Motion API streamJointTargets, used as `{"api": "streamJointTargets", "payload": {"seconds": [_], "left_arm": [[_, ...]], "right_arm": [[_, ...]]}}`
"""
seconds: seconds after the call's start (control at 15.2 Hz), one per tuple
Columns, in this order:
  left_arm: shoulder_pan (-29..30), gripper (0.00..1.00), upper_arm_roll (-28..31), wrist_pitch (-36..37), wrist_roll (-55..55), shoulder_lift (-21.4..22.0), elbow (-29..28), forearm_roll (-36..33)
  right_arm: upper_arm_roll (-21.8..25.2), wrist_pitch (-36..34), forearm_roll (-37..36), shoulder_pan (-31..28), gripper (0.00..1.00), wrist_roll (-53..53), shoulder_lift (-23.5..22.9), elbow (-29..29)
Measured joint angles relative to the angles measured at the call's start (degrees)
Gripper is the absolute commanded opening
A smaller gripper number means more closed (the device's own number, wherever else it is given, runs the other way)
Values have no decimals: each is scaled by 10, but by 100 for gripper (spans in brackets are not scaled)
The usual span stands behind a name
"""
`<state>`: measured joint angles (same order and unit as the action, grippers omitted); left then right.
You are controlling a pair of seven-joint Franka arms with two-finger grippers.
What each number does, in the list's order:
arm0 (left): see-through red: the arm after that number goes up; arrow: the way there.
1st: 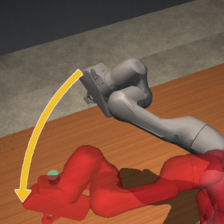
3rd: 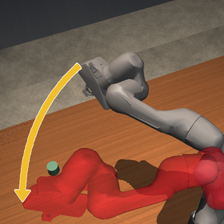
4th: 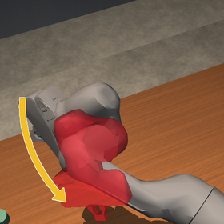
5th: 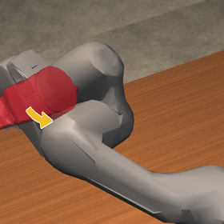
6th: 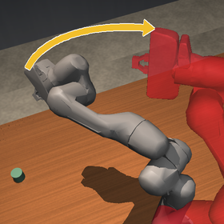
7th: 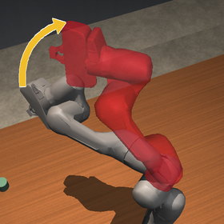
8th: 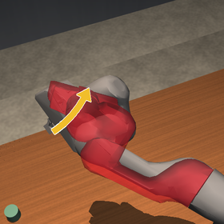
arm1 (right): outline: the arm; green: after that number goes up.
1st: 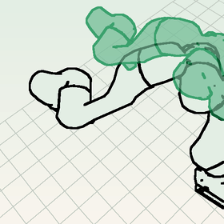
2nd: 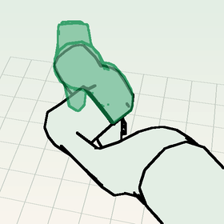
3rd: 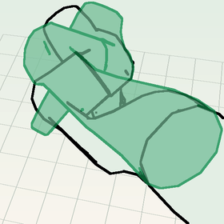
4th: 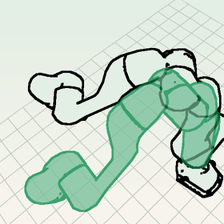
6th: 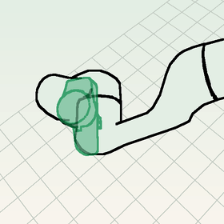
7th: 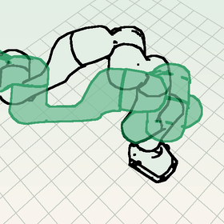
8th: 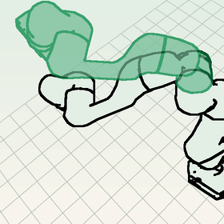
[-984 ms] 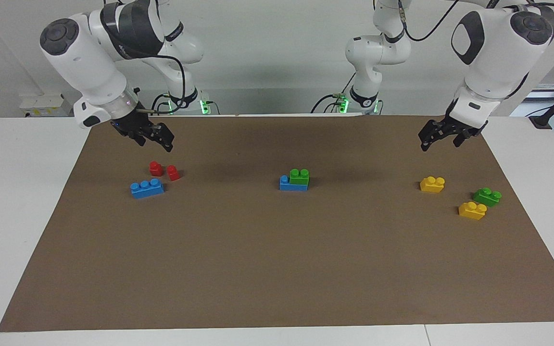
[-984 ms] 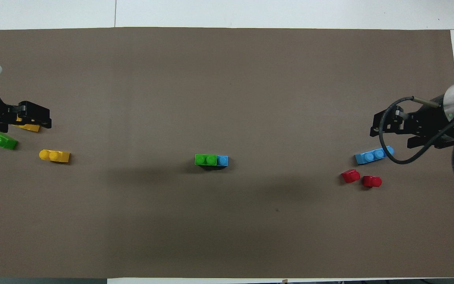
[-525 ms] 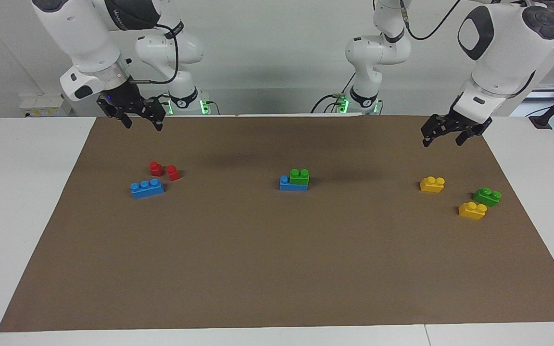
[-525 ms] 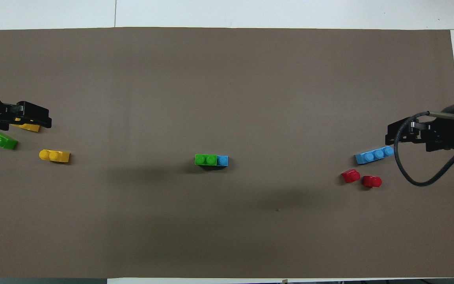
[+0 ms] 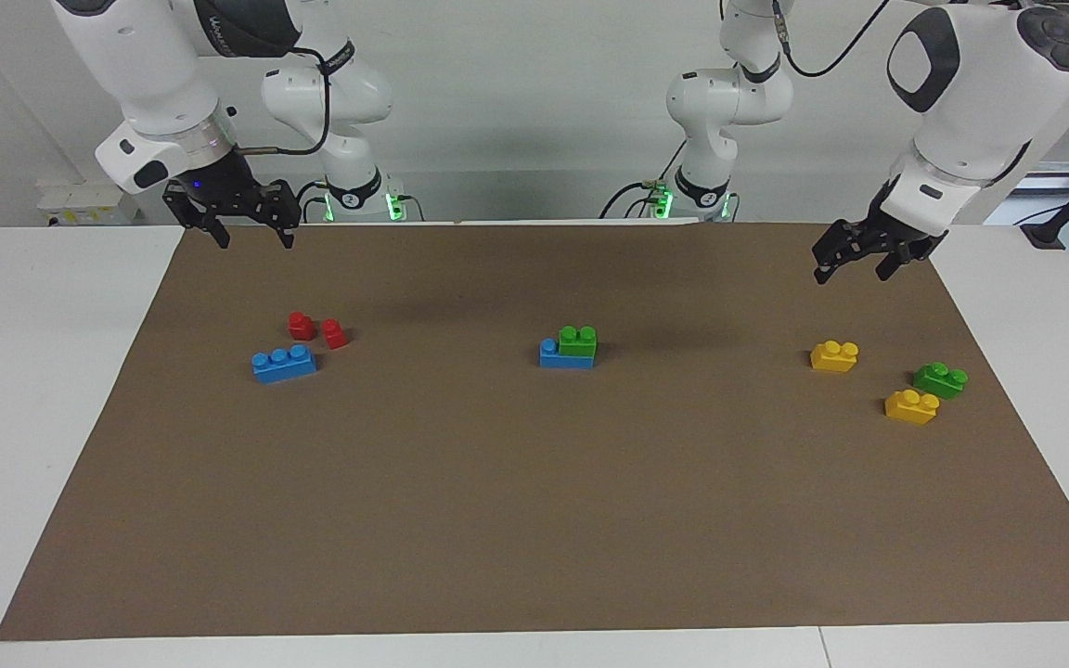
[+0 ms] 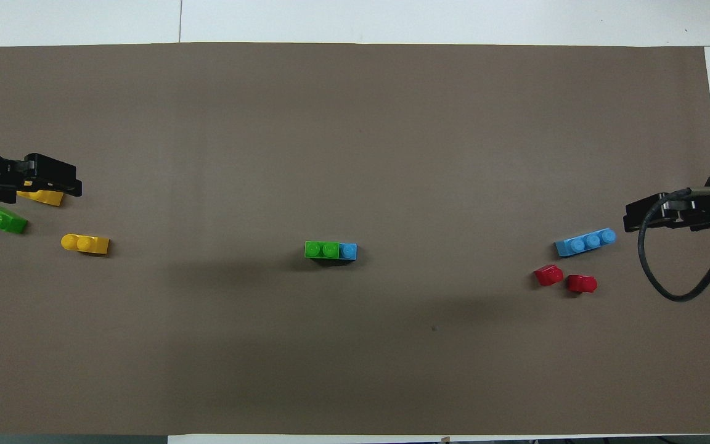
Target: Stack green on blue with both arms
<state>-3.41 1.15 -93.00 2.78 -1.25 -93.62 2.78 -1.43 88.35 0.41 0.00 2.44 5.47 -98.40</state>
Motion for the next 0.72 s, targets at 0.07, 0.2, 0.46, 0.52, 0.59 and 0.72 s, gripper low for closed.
{"api": "streamJointTargets", "payload": {"seconds": [0.07, 0.2, 0.46, 0.52, 0.59, 0.72], "left_arm": [[0, 100, 0, 0, 0, 0, 0, 0], [0, 100, 1, -1, 0, 0, 0, 0], [0, 100, 1, -1, 1, 0, 0, 0], [0, 100, 1, -1, 1, 0, 0, 0], [0, 100, 1, -1, 2, 0, 0, 0], [0, 100, 2, -1, 2, 0, 0, 0]], "right_arm": [[0, 0, 0, 0, 92, 0, 0, 0], [0, 3, 0, 0, 92, 0, 0, 1], [0, 6, 0, -8, 92, 0, 0, 2], [0, 6, 0, -9, 92, 0, 0, 2], [0, 6, 0, -10, 92, 1, 0, 2], [0, 6, 0, -10, 92, 3, 0, 2]]}}
